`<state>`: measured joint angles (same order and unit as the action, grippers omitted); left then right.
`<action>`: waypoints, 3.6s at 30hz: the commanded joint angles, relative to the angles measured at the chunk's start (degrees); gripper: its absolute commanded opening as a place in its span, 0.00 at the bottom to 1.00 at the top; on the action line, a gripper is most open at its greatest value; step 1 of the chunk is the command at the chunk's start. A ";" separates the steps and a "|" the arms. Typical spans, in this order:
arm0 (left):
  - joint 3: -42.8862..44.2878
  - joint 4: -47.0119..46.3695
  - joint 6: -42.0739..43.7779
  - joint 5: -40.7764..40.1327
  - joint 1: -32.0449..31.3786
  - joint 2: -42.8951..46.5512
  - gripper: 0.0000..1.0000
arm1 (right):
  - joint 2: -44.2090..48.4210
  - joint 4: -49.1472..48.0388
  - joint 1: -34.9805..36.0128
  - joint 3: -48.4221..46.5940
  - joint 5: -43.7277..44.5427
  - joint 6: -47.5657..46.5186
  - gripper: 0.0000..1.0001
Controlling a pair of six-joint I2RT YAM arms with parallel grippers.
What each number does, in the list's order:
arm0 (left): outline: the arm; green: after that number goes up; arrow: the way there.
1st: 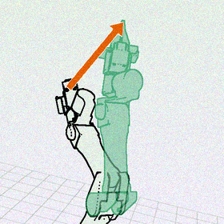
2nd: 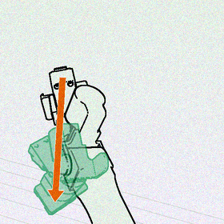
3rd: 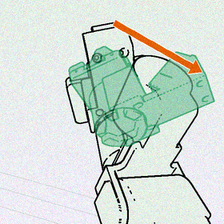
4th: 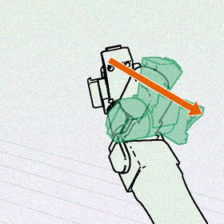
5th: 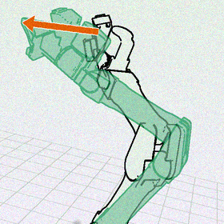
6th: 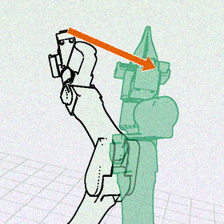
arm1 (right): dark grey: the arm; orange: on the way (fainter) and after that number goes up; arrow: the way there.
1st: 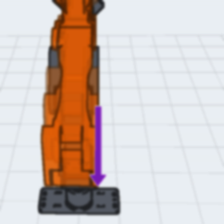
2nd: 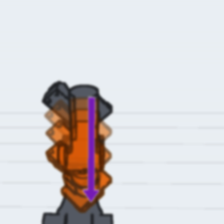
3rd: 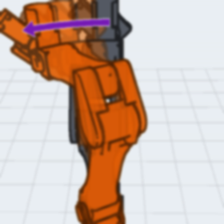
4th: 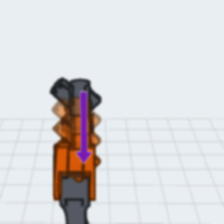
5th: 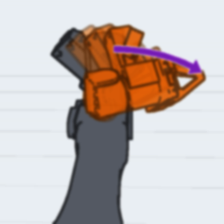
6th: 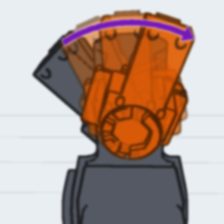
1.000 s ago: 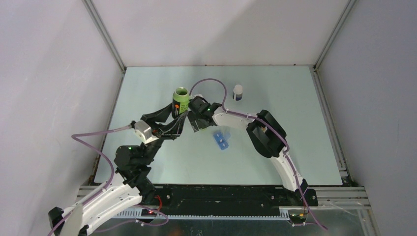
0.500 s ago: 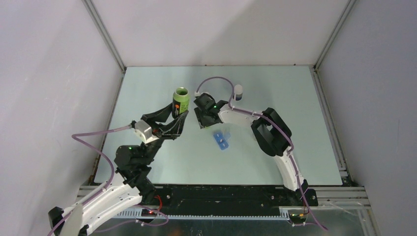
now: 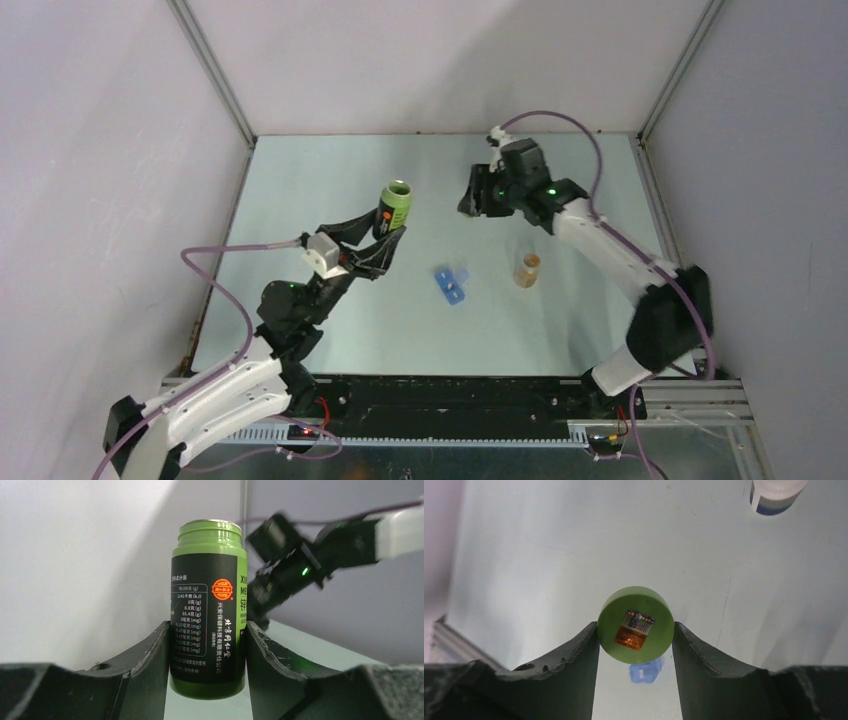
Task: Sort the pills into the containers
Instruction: Pick up the lid of the pill bottle at the center of the board, then screw the lid of the pill bottle onto the pill bottle.
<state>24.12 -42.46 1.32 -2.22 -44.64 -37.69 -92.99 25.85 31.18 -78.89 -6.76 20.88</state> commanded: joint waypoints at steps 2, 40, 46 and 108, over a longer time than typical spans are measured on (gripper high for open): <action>0.23 -6.15 -2.34 8.89 1.63 -4.75 0.00 | 13.29 2.80 -2.31 3.22 -10.28 -1.17 0.42; 13.72 14.27 6.13 34.24 4.23 -10.94 0.00 | 28.06 0.06 -3.34 3.43 -40.97 2.04 0.41; 15.45 17.44 6.74 35.90 4.24 -12.13 0.00 | 28.13 1.48 -3.28 3.47 -40.13 0.22 0.41; 12.78 11.70 5.17 36.28 4.19 -14.11 0.00 | 22.85 8.71 9.42 2.22 -12.20 12.51 0.38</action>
<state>35.44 -19.14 4.97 31.48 -39.62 -52.49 -68.10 32.95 38.74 -76.51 -22.22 28.99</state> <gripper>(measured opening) 0.534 0.547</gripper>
